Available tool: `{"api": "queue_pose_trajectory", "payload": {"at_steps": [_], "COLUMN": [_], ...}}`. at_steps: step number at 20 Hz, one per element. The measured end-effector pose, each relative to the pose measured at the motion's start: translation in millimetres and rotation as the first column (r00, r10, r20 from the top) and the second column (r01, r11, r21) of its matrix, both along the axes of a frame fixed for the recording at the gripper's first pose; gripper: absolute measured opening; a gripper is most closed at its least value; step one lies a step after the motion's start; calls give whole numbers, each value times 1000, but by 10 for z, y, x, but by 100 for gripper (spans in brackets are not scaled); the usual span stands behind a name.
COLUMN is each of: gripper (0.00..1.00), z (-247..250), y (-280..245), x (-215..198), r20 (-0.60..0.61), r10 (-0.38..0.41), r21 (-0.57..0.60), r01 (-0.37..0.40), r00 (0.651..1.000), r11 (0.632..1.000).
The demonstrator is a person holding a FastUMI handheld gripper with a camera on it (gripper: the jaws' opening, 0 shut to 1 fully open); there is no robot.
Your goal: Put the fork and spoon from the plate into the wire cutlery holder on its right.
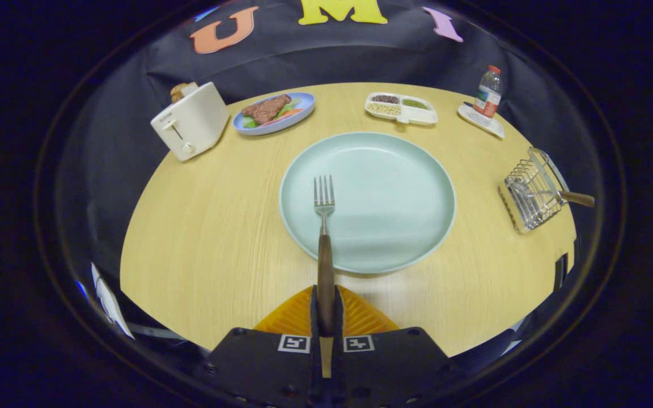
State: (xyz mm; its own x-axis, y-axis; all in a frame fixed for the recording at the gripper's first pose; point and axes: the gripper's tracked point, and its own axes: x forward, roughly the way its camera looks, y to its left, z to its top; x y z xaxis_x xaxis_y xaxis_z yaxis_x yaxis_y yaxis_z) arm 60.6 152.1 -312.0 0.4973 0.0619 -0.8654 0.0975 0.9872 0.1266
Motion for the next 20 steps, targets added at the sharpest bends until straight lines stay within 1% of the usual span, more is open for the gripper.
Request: {"api": "queue_pose_trajectory", "payload": {"at_steps": [1,5,10,14,20], "gripper": [1,1,1,1,1], "z": [66,186,387,598,986], "y": [-8,-6,-111,-293,-638], "x": [-18,-55,-142,-230,-389], "r20": [1,33,65,104,197], "r10": [5,28,29,22,17], "r21": [1,-1,5,-3,-32], "r01": [-5,-28,-29,-22,-10], "r00": [1000,999,997,994,980], "r11": [1000,1000,1000,1000,999]}}
